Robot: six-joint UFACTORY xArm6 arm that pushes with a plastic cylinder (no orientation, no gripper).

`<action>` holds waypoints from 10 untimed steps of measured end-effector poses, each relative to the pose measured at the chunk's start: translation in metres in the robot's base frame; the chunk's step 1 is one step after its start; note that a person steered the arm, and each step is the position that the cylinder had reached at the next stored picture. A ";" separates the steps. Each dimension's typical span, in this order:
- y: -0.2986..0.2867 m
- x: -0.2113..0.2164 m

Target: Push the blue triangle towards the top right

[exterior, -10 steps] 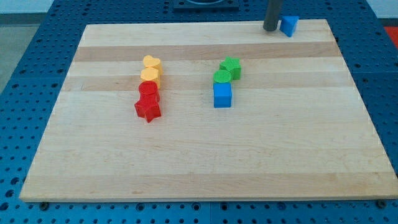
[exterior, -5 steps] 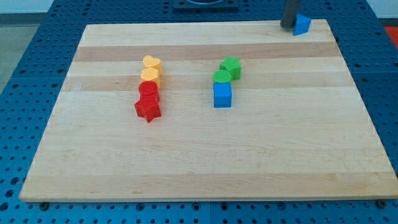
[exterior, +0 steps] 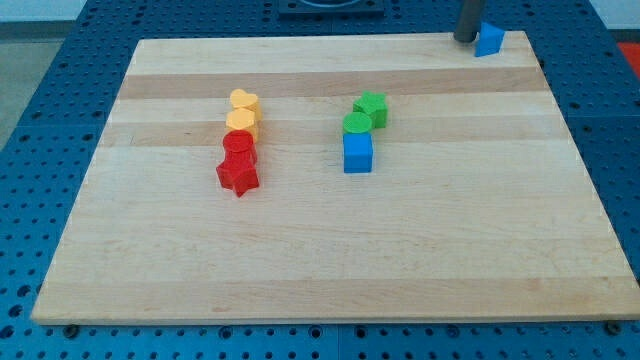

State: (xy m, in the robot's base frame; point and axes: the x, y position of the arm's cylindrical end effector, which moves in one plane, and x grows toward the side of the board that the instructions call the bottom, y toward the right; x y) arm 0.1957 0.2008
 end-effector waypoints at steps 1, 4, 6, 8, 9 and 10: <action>-0.002 -0.004; 0.012 -0.004; 0.021 -0.005; 0.026 -0.004; 0.025 -0.005; 0.018 -0.004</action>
